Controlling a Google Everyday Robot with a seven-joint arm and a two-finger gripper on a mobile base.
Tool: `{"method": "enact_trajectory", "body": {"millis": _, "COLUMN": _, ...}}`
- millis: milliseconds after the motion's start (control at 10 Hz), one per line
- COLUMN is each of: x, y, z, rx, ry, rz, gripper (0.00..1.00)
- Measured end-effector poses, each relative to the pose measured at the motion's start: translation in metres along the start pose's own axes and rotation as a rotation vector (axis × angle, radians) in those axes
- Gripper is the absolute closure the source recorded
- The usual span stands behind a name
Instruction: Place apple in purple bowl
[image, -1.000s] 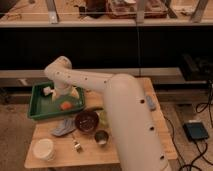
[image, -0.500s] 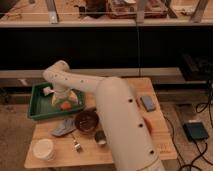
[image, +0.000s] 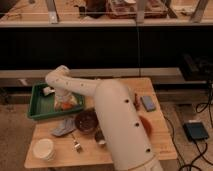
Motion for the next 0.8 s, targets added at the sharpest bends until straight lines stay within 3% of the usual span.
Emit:
{"method": "enact_trajectory", "body": {"millis": 300, "x": 0.000, "y": -0.002, "z": -0.002, "rx": 0.015, "ry": 0.009, "rz": 0.008, "gripper": 0.75}}
{"method": "enact_trajectory", "body": {"millis": 400, "x": -0.002, "y": -0.006, "z": -0.012, "rx": 0.027, "ry": 0.026, "rz": 0.004, "gripper": 0.85}}
{"method": "enact_trajectory", "body": {"millis": 600, "x": -0.011, "y": -0.007, "z": -0.041, "rx": 0.034, "ry": 0.059, "rz": 0.000, "gripper": 0.90}}
{"method": "enact_trajectory", "body": {"millis": 800, "x": -0.021, "y": -0.010, "z": -0.093, "rx": 0.065, "ry": 0.111, "rz": 0.017, "gripper": 0.90}}
